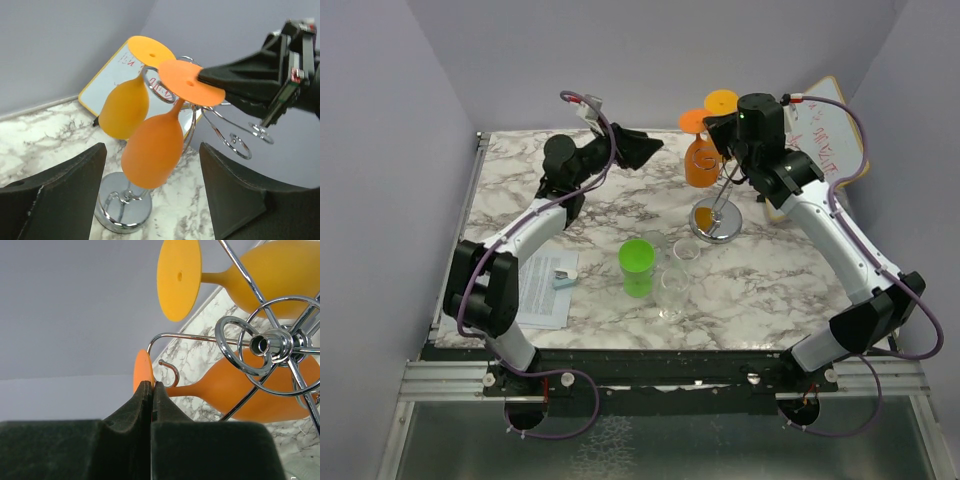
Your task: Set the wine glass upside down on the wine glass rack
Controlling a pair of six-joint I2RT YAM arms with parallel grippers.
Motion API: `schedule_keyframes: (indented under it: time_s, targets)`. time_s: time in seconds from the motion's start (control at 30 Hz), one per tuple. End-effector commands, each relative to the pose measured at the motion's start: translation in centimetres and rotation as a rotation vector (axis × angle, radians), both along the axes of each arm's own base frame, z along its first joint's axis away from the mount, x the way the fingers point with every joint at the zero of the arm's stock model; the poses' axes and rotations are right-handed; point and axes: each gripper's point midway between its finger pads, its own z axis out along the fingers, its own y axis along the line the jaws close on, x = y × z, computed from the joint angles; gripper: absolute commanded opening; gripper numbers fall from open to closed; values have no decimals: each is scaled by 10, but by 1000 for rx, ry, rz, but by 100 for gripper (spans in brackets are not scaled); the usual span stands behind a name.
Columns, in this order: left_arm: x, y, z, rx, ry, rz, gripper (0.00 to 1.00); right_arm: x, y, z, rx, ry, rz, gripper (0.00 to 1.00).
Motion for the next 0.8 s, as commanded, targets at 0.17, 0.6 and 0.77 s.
schedule_keyframes:
  time_s: [0.17, 0.6, 0.77]
  targets:
    - [-7, 24, 36, -254, 492, -64, 72, -8, -16, 14, -17, -47, -34, 1]
    - [4, -16, 80, -286, 582, -231, 59, -4, -30, 13, -51, -79, -101, 1]
    - [8, -32, 73, -278, 616, -253, 60, 2, -32, 23, -68, -139, -120, 1]
